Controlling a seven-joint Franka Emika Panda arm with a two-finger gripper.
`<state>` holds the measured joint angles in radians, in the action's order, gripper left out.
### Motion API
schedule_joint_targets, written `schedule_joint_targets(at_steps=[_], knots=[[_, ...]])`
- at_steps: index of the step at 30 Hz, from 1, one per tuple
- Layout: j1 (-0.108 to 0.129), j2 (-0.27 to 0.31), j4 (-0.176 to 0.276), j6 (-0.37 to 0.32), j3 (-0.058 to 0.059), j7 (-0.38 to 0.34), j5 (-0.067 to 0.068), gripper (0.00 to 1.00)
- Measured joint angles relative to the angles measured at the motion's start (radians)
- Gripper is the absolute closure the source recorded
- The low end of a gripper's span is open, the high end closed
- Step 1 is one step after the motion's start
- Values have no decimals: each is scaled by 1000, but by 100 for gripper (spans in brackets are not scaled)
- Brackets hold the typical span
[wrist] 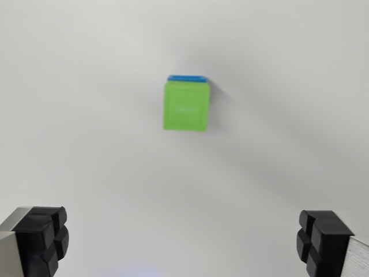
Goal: Stack cube
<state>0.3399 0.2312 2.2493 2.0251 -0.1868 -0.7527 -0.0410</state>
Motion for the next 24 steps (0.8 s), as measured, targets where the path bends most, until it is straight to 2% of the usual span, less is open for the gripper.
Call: schedule_joint_targets(at_steps=[8, 24], knots=[[0, 5, -15, -22, 1, 1, 0, 0], [0, 4, -15, -22, 1, 1, 0, 0]])
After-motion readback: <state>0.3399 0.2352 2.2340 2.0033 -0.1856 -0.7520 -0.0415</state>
